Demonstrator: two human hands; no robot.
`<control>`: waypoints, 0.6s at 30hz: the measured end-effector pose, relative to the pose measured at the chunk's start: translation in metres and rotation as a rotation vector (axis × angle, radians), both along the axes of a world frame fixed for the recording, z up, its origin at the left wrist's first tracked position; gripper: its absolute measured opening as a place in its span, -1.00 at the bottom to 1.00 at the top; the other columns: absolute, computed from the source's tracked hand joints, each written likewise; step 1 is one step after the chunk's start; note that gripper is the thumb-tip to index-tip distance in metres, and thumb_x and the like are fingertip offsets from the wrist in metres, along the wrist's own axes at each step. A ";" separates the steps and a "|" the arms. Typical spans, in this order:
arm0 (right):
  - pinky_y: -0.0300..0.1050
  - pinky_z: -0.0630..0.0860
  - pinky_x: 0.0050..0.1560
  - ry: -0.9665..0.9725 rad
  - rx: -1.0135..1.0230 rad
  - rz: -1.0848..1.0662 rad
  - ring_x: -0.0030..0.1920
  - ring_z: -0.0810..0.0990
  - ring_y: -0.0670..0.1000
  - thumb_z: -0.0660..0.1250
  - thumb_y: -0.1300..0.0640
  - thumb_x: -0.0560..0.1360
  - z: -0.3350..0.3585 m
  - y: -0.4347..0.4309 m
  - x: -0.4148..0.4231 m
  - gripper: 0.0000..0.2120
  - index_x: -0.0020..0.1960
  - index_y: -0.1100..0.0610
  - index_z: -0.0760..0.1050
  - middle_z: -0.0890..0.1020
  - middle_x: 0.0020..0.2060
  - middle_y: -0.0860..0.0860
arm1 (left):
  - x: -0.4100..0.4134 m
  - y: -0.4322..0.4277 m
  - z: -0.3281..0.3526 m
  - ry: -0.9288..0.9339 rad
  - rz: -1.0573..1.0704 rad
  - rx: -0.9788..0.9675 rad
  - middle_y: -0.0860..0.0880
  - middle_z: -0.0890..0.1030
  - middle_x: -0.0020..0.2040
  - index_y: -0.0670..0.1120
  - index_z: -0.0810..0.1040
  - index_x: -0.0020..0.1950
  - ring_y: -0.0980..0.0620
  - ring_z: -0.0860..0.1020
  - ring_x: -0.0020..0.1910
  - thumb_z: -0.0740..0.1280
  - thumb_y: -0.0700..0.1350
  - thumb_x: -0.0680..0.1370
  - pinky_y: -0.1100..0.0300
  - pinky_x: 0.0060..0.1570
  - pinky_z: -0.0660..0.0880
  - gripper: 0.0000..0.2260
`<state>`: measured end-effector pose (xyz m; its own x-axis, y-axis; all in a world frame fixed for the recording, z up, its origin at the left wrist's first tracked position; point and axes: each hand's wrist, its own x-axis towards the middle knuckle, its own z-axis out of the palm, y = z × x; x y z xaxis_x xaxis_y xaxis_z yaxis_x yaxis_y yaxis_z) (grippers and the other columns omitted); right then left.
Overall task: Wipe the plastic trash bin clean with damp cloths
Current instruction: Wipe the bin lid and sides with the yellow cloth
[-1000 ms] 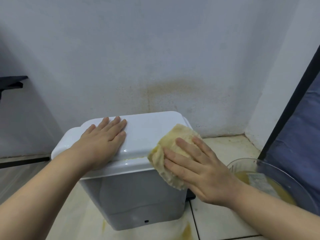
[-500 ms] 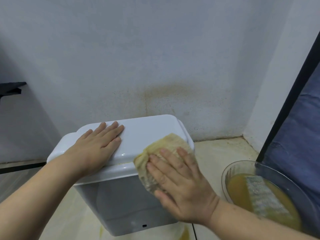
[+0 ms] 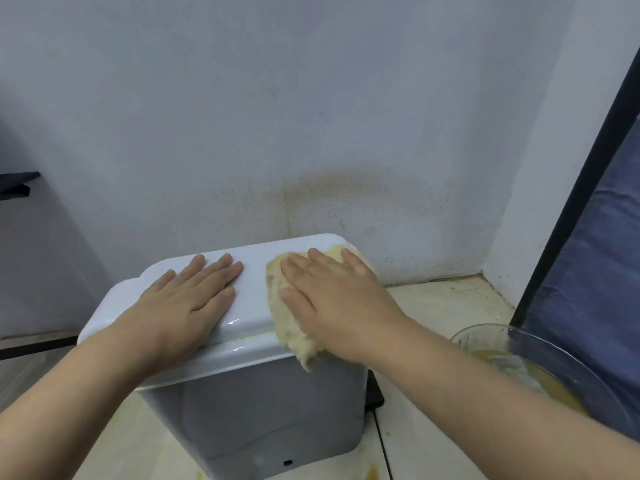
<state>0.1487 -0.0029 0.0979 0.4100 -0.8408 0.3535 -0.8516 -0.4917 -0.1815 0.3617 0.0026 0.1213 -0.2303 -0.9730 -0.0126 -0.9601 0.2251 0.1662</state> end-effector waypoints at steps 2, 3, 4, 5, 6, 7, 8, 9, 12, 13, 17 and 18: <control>0.07 -0.15 0.46 0.080 0.258 -0.008 0.53 -0.05 -0.05 -0.10 -0.08 0.62 0.019 -0.039 0.002 -0.51 0.53 -0.01 0.02 0.06 0.53 -0.13 | -0.001 0.001 0.002 0.001 -0.003 0.024 0.37 -0.20 0.42 0.35 -0.24 0.34 0.24 -0.21 0.49 -0.15 0.07 0.63 0.22 0.46 -0.21 -0.64; 0.06 -0.13 0.47 0.059 0.346 -0.024 0.53 -0.07 -0.04 -0.08 -0.08 0.62 0.026 -0.055 -0.002 -0.50 0.53 -0.02 0.01 0.03 0.53 -0.14 | 0.000 0.000 0.004 -0.004 0.015 0.045 0.36 -0.18 0.45 0.34 -0.22 0.37 0.23 -0.20 0.50 -0.15 0.08 0.63 0.20 0.46 -0.20 -0.63; 0.04 -0.10 0.47 -0.051 0.411 -0.063 0.53 -0.08 -0.02 -0.04 -0.08 0.62 0.030 -0.064 -0.008 -0.50 0.53 -0.01 0.01 0.02 0.54 -0.13 | -0.001 -0.002 0.007 -0.015 0.046 0.067 0.33 -0.15 0.48 0.33 -0.18 0.42 0.21 -0.18 0.50 -0.14 0.08 0.63 0.16 0.48 -0.19 -0.61; 0.01 -0.08 0.47 -0.187 0.457 -0.102 0.53 -0.08 -0.01 -0.01 -0.06 0.62 0.028 -0.065 -0.016 -0.50 0.53 0.00 0.03 0.02 0.54 -0.11 | -0.004 -0.005 0.010 -0.034 0.083 0.073 0.30 -0.10 0.51 0.30 -0.11 0.46 0.19 -0.15 0.51 -0.13 0.08 0.63 0.09 0.49 -0.17 -0.60; -0.02 -0.05 0.46 -0.324 0.468 -0.128 0.53 -0.06 0.00 0.00 -0.03 0.62 0.023 -0.061 -0.022 -0.51 0.53 0.02 0.06 0.03 0.54 -0.08 | -0.009 -0.008 0.015 -0.056 0.116 0.061 0.26 -0.04 0.52 0.26 -0.02 0.48 0.16 -0.11 0.52 -0.11 0.07 0.63 0.03 0.49 -0.15 -0.60; -0.06 -0.03 0.45 -0.434 0.435 -0.147 0.52 -0.01 0.01 0.01 0.02 0.63 0.015 -0.051 -0.026 -0.54 0.52 0.05 0.11 0.07 0.54 -0.03 | -0.018 -0.011 0.018 -0.062 0.142 0.036 0.23 0.02 0.53 0.23 0.05 0.48 0.13 -0.09 0.53 -0.09 0.07 0.63 -0.02 0.49 -0.15 -0.60; -0.09 0.00 0.44 -0.522 0.387 -0.149 0.52 0.03 0.02 0.00 0.06 0.64 0.006 -0.039 -0.029 -0.56 0.50 0.08 0.16 0.12 0.53 0.01 | -0.030 -0.013 0.019 -0.044 0.146 0.017 0.20 0.03 0.53 0.21 0.08 0.48 0.12 -0.10 0.53 -0.09 0.08 0.63 -0.03 0.49 -0.17 -0.60; -0.10 0.00 0.45 -0.619 0.359 -0.159 0.51 0.05 0.01 -0.01 0.06 0.65 -0.005 -0.027 -0.031 -0.57 0.50 0.06 0.17 0.15 0.52 -0.01 | -0.045 -0.014 0.020 -0.018 0.120 0.015 0.19 -0.01 0.54 0.19 0.05 0.50 0.12 -0.13 0.53 -0.09 0.09 0.63 -0.01 0.48 -0.20 -0.58; 0.01 -0.20 0.51 -0.819 0.310 -0.282 0.51 -0.14 -0.17 -0.16 -0.09 0.63 -0.038 0.011 -0.022 -0.55 0.52 -0.13 0.05 0.08 0.51 -0.24 | -0.086 -0.014 0.004 -0.035 0.003 0.047 0.18 -0.18 0.54 0.17 -0.12 0.52 0.13 -0.23 0.51 -0.16 0.10 0.63 0.04 0.47 -0.25 -0.55; -0.02 -0.31 0.49 -0.777 0.231 -0.313 0.49 -0.23 -0.23 -0.23 -0.10 0.62 -0.041 0.027 -0.009 -0.53 0.52 -0.15 0.01 0.03 0.50 -0.28 | -0.087 -0.012 0.001 -0.028 0.002 0.026 0.18 -0.20 0.54 0.16 -0.14 0.52 0.14 -0.25 0.51 -0.18 0.10 0.62 0.05 0.47 -0.24 -0.55; -0.03 -0.01 0.45 -0.788 -0.066 -0.376 0.51 0.01 -0.14 -0.10 -0.06 0.57 -0.064 0.079 0.034 -0.49 0.51 -0.04 0.10 0.16 0.50 -0.18 | -0.076 -0.014 -0.006 -0.003 -0.012 -0.005 0.23 -0.18 0.52 0.20 -0.15 0.51 0.21 -0.22 0.49 -0.17 0.10 0.61 0.13 0.47 -0.21 -0.55; -0.04 0.03 0.45 -0.824 -0.045 -0.353 0.50 0.00 -0.16 -0.09 -0.07 0.56 -0.062 0.078 0.035 -0.48 0.51 -0.06 0.09 0.15 0.49 -0.21 | -0.074 -0.015 -0.005 -0.003 -0.023 0.008 0.25 -0.18 0.52 0.20 -0.15 0.51 0.22 -0.22 0.49 -0.17 0.10 0.61 0.14 0.47 -0.21 -0.55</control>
